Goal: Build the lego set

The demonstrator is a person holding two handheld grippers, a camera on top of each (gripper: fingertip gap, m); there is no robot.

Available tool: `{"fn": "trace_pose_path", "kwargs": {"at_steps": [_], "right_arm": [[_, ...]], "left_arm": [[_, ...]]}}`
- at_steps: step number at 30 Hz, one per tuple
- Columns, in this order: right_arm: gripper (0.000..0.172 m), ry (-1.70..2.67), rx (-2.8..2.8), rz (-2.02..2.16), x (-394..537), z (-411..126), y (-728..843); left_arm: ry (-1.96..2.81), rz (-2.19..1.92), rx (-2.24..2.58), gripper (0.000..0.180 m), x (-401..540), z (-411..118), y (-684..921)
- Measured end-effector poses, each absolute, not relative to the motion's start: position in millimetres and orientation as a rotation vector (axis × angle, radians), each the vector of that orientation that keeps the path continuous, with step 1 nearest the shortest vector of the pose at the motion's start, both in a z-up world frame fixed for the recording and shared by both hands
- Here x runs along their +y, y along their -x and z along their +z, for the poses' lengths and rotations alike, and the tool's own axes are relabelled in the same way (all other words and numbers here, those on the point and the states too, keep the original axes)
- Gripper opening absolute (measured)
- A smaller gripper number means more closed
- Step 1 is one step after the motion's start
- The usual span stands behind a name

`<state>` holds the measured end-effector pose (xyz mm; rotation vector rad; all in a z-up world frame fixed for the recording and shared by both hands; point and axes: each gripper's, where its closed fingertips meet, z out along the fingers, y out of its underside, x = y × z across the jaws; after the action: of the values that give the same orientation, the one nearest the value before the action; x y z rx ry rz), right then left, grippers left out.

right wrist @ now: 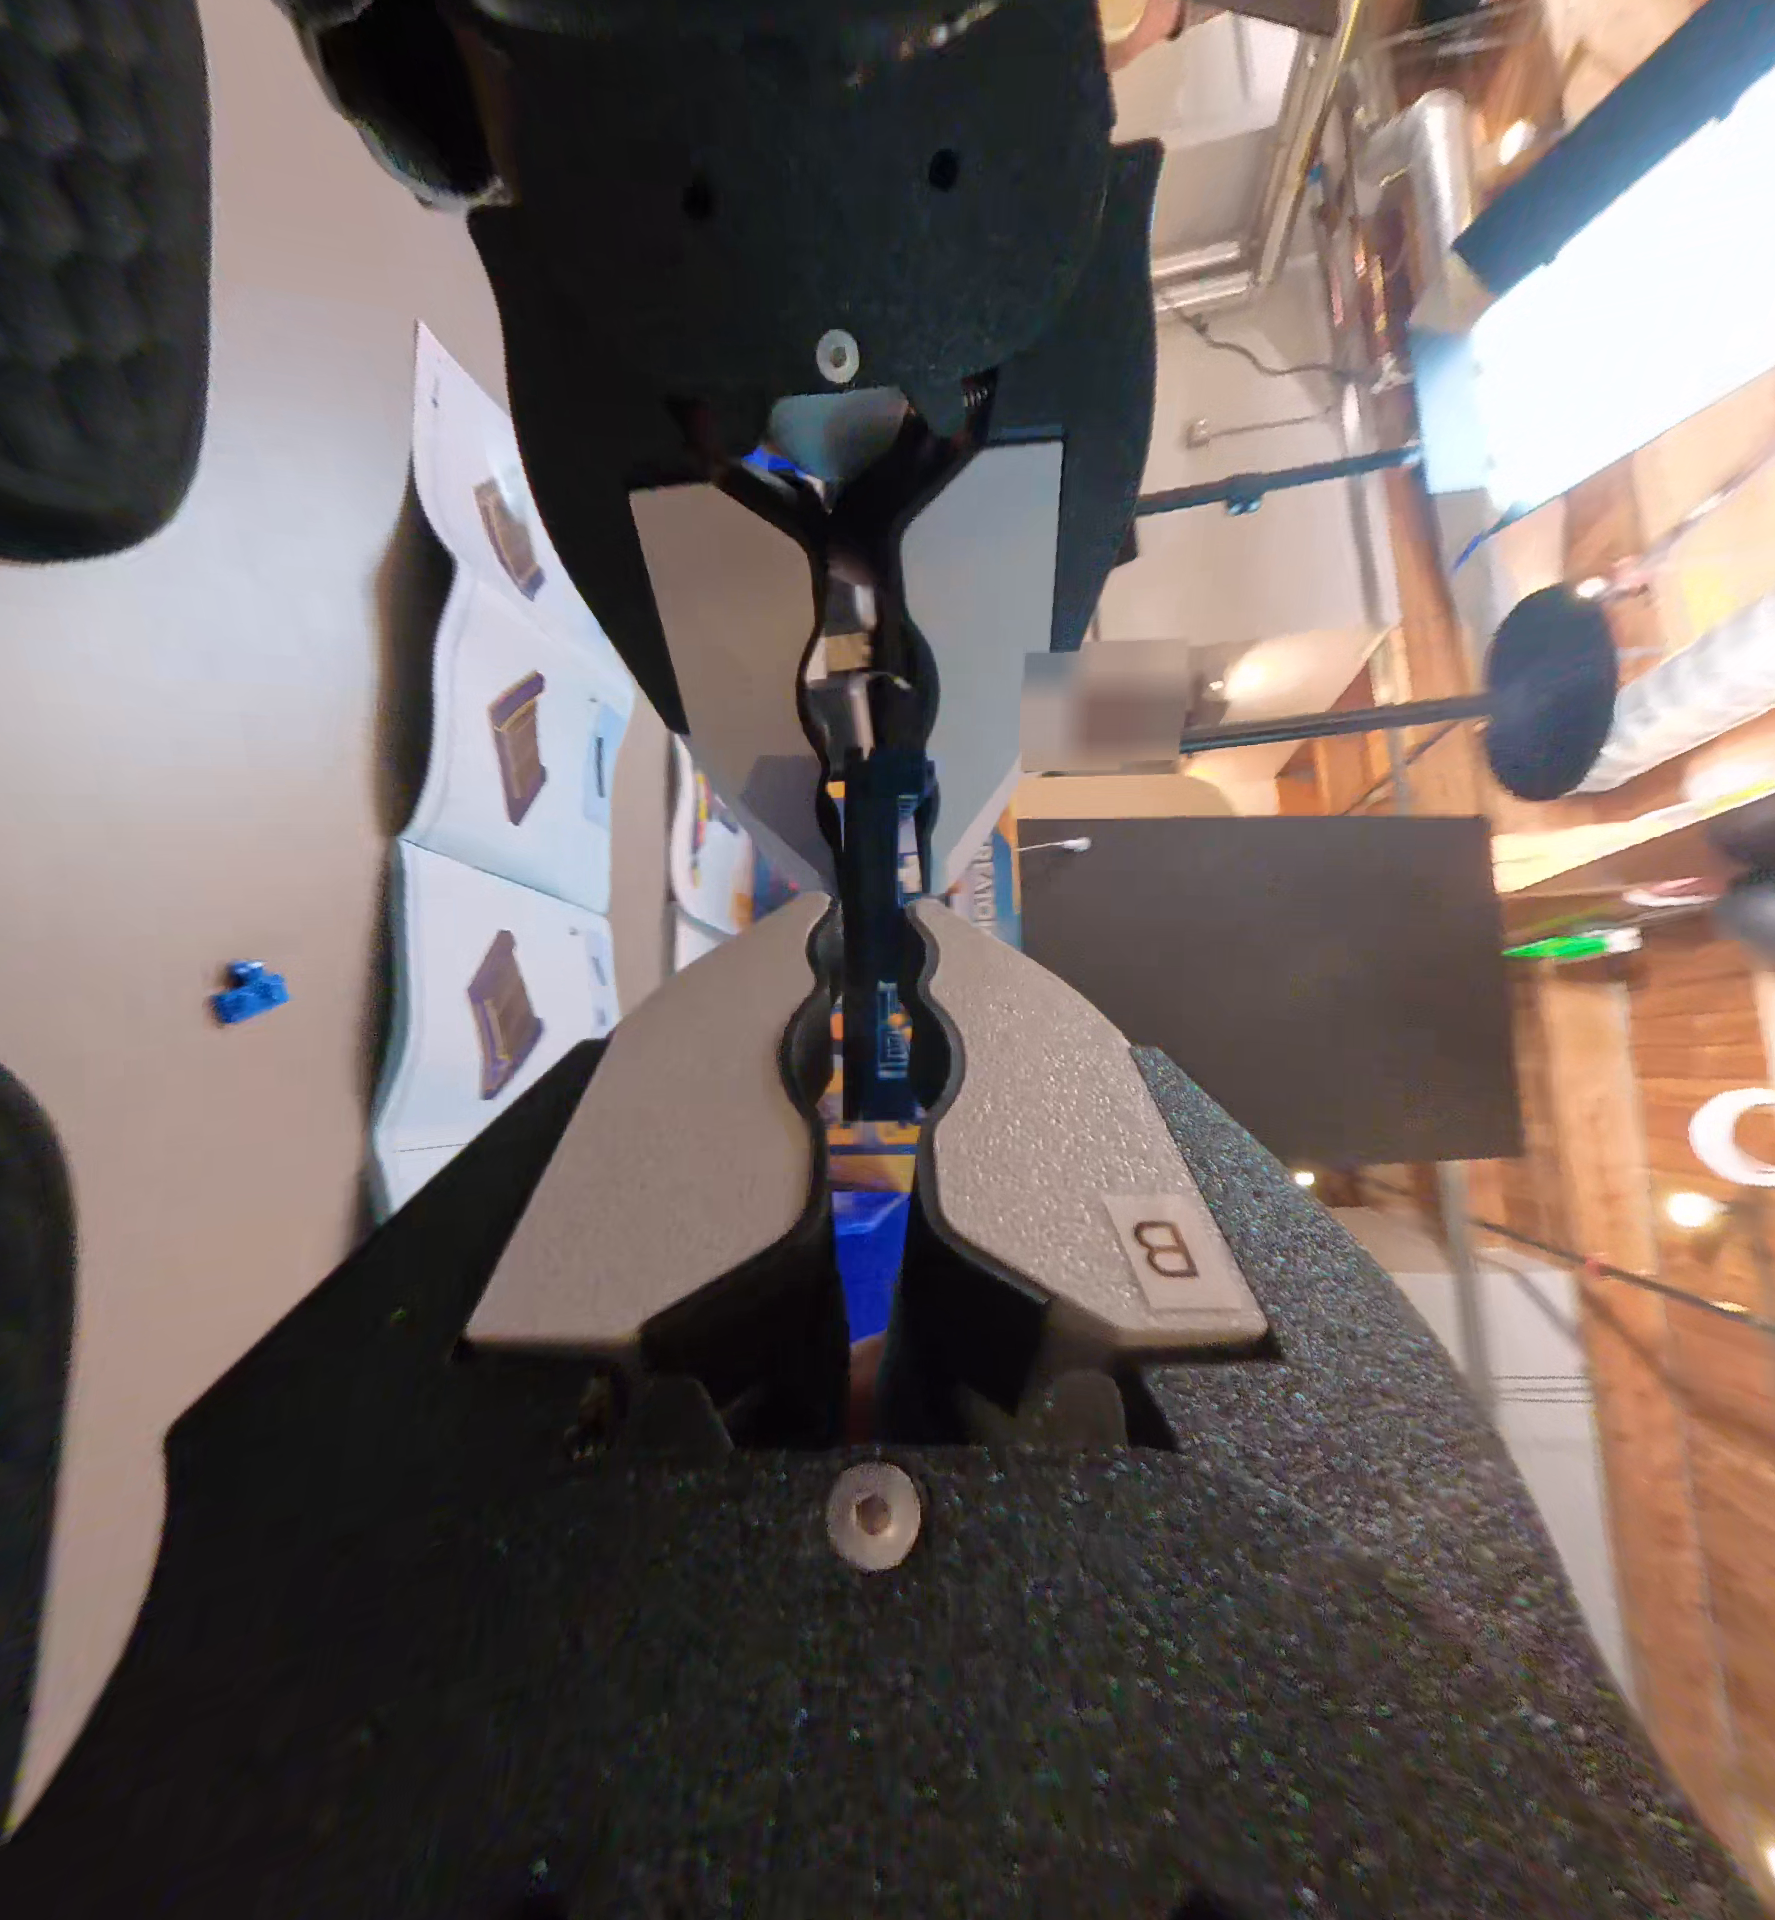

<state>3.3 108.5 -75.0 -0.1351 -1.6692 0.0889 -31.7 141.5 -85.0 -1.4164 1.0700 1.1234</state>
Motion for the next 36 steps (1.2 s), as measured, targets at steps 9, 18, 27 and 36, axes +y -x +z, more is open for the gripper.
{"fn": "trace_pose_path", "kwargs": {"at_steps": [9,18,27,36], "right_arm": [[0.01,-0.027,-1.65,0.116,88,-84,7],[0.033,0.801,-2.239,1.043,111,-178,-10],[0.025,0.751,-2.609,0.969,137,-250,9],[0.016,0.693,-2.606,1.08,134,-252,17]], "left_arm": [[1.306,1.171,1.041,0.014,120,-90,40],[1.584,1.182,0.903,0.014,95,-149,109],[1.63,1.215,0.944,0.014,92,-175,116],[1.652,1.216,1.002,0.014,94,-185,114]]}}
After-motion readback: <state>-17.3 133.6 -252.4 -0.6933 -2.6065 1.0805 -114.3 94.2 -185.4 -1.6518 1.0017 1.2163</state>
